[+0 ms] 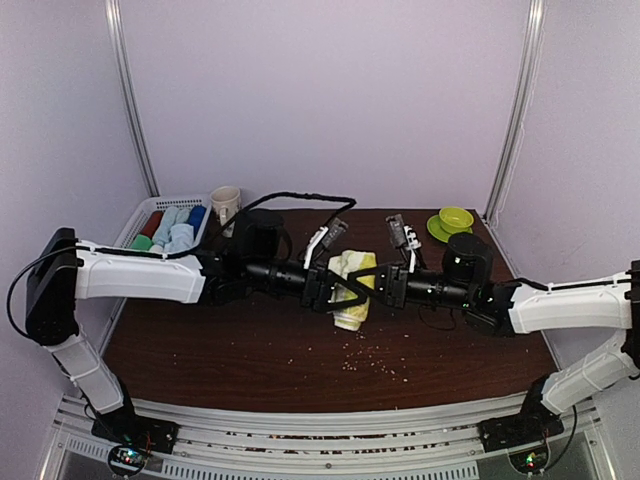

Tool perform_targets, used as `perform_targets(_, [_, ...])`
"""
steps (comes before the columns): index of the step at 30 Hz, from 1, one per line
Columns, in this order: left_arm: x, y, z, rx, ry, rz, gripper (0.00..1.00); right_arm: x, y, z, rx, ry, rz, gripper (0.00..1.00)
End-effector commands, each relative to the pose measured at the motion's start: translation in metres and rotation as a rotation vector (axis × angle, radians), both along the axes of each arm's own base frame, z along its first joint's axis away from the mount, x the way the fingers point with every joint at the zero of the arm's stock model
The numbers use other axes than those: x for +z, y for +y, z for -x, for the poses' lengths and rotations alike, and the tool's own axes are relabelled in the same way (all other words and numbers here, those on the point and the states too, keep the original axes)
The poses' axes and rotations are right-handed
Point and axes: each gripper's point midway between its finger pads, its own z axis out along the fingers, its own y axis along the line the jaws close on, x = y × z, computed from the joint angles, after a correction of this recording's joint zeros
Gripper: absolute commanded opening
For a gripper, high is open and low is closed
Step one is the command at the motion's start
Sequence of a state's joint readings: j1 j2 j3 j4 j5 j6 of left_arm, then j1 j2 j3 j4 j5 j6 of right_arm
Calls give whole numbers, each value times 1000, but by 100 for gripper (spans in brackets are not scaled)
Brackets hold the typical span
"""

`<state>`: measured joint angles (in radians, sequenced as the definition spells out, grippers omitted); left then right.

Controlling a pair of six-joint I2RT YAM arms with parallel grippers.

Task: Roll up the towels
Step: Pass from the right arm to the left

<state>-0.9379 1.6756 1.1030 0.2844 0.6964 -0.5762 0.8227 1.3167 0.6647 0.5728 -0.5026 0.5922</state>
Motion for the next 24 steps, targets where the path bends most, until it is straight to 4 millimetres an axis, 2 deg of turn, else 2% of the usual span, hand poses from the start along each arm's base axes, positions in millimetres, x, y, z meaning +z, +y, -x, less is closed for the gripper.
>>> perform_targets(1, [3,-10,-1,-6,-20,-10,60,1,-13,-27,-190,-28,64,13])
perform_targets(4, [-4,-13,-9,39,-18,-54,52,-4,-10,-29,-235,-44,121,13])
perform_targets(8, [-17,-13,-21,108,-36,-136,52,-20,-12,-39,-324,-3,214,13])
perform_targets(12, [-26,-14,-24,143,-46,-187,60,-31,-14,-48,-386,50,246,14])
perform_targets(15, [-32,-19,-21,138,-44,-202,65,-32,-6,-47,-374,87,217,14])
perform_targets(18, [-41,-25,-20,143,-46,-231,65,-30,6,-43,-351,109,199,14])
perform_targets(21, [-44,-25,-23,164,-55,-250,58,-31,11,-41,-354,117,217,13])
perform_targets(22, [-47,-21,-26,192,-69,-274,47,-33,7,-43,-383,125,238,14])
perform_targets(24, [-48,-17,-29,216,-76,-289,35,-34,5,-43,-399,129,241,14])
